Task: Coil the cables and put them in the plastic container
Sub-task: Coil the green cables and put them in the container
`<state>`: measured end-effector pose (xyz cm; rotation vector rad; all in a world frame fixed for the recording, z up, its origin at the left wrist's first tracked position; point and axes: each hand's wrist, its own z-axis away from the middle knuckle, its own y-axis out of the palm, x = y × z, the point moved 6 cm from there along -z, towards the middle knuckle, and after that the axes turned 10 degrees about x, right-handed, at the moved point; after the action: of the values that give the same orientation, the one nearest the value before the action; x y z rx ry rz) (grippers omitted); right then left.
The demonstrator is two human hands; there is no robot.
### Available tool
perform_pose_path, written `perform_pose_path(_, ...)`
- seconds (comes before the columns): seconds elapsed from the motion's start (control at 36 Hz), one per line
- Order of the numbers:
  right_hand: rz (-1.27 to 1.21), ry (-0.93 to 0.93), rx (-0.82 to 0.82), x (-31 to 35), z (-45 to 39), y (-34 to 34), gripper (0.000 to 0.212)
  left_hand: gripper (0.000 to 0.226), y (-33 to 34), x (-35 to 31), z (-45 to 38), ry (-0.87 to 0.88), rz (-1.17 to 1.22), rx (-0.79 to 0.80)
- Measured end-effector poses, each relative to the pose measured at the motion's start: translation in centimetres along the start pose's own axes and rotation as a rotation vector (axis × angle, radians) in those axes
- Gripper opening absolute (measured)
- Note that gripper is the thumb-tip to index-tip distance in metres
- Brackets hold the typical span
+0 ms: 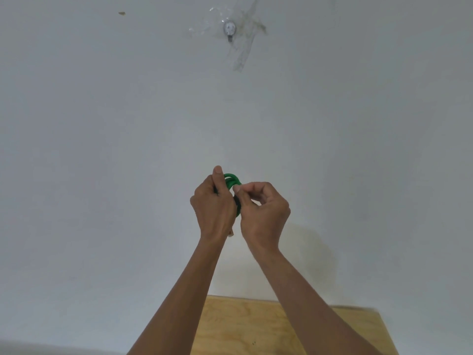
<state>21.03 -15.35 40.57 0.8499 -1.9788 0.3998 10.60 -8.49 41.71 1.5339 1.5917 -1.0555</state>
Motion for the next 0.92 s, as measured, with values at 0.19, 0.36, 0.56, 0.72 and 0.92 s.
perform_pose_path(0.19, 0.091, -0.046, 0.053, -0.2, 0.0, 0.7, 0.01, 0.055, -0.9, 0.7, 0.1, -0.012, 0.009, -0.037)
perform_pose_path(0.36, 0.021, 0.226, 0.377, -1.6, -1.9, 0.8, 0.047, 0.064, -1.6, 3.1, -0.6, -0.217, 0.266, 0.019)
perform_pose_path(0.56, -0.06, 0.258, 0.59, -2.0, -1.5, 1.5, 0.024, 0.059, -0.4, 3.8, -0.3, -0.303, 0.375, 0.138)
perform_pose_path(0.72, 0.293, 0.07, 0.367, -1.3, -0.8, 1.8, 0.021, 0.054, 0.2, 4.0, 0.3, -0.331, 0.351, 0.094)
perform_pose_path(0.92, -0.187, 0.364, 0.638, -3.4, -0.8, 2.2, 0.032, 0.057, -1.1, 5.3, -0.4, -0.347, 0.341, 0.099)
